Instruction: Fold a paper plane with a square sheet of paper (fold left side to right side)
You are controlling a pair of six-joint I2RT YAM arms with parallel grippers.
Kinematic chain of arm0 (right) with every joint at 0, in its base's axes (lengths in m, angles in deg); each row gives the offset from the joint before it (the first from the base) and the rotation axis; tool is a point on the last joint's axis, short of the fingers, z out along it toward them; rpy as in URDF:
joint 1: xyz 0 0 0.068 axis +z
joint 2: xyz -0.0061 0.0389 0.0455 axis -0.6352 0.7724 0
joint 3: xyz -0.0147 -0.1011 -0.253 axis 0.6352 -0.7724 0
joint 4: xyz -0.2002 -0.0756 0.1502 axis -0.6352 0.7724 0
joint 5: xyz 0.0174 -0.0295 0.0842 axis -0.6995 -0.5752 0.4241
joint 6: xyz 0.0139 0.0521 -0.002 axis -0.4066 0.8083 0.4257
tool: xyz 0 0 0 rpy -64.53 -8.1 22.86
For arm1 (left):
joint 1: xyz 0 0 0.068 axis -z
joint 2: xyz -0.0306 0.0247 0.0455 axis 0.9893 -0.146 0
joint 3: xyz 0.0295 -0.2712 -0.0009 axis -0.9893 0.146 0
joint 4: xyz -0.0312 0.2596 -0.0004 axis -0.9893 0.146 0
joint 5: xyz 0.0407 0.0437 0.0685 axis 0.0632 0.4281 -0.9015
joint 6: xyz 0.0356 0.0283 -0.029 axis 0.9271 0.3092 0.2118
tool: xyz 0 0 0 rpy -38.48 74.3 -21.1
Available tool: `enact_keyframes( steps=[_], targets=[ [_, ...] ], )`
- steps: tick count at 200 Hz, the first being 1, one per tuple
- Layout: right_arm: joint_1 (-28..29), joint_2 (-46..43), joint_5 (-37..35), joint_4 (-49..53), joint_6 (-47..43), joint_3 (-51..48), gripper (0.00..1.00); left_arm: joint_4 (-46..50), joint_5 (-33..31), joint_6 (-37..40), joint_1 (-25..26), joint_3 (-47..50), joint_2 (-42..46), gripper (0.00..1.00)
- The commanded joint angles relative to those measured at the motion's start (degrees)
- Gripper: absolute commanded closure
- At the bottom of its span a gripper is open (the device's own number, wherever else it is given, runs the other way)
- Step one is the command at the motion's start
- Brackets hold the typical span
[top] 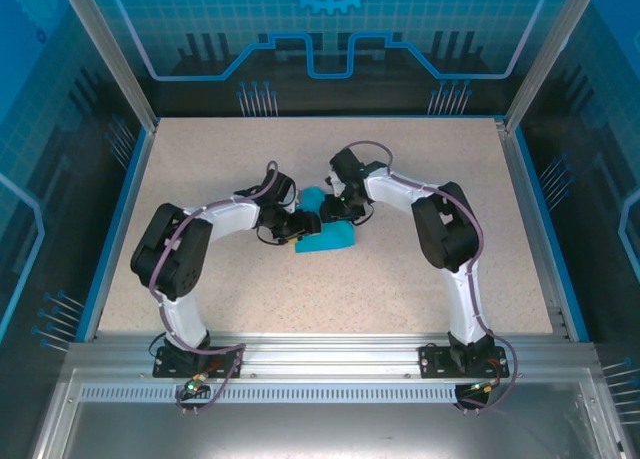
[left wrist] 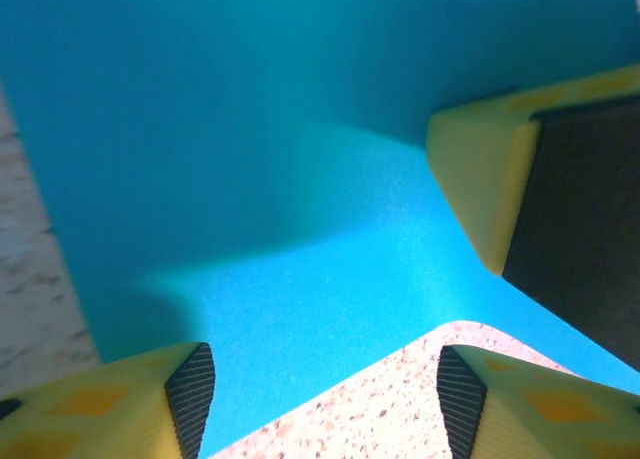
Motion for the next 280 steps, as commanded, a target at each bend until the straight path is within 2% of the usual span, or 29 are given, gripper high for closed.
enact_keyframes(
  steps=[1,40,81,108,148,220,236,245,261,271,280],
  targets=[
    [-1.8,-4.4,7.3,-3.2,-1.1,-2.8,0.65,1.8,1.6,1.3,-3.7,1.6,7.2,0.33],
    [-6.4,-11.2,18.4,-13.0,0.5,-10.2,0.74,2.7,7.1,2.3,-10.9,3.4,15.4,0.27],
    [-12.8,-21.8,33.0,-22.1,3.1,-17.8,0.74,-2.6,17.6,1.4,-15.4,3.4,22.2,0.18],
    [-16.9,-29.7,41.9,-26.6,4.4,-19.7,0.74,-9.6,24.5,-0.2,-15.5,0.9,24.3,0.13],
    [-18.0,-37.1,51.6,-21.2,1.5,-13.2,0.72,-22.4,33.4,-5.5,-15.2,-4.0,23.9,0.09],
    [-14.6,-39.6,54.6,-24.1,7.4,-9.2,0.72,-26.0,38.7,-4.9,-8.8,-13.0,20.3,0.07],
    [-14.2,-39.4,54.3,-24.5,7.7,-9.3,0.71,-25.7,38.6,-4.2,-7.9,-13.3,19.8,0.09],
    [-14.3,-39.3,53.6,-23.4,7.2,-9.0,0.71,-25.5,38.6,-4.5,-7.8,-13.4,19.6,0.16],
    [-14.7,-39.0,52.4,-21.5,6.0,-8.9,0.70,-24.4,38.4,-4.3,-7.8,-13.4,19.4,0.33],
    [-14.9,-39.0,51.3,-19.8,5.1,-8.9,0.69,-22.9,37.7,-3.4,-7.8,-13.3,19.5,0.48],
    [-15.0,-38.7,50.0,-17.3,3.3,-8.5,0.63,-21.6,37.1,-2.7,-7.8,-13.1,19.6,0.61]
  ],
)
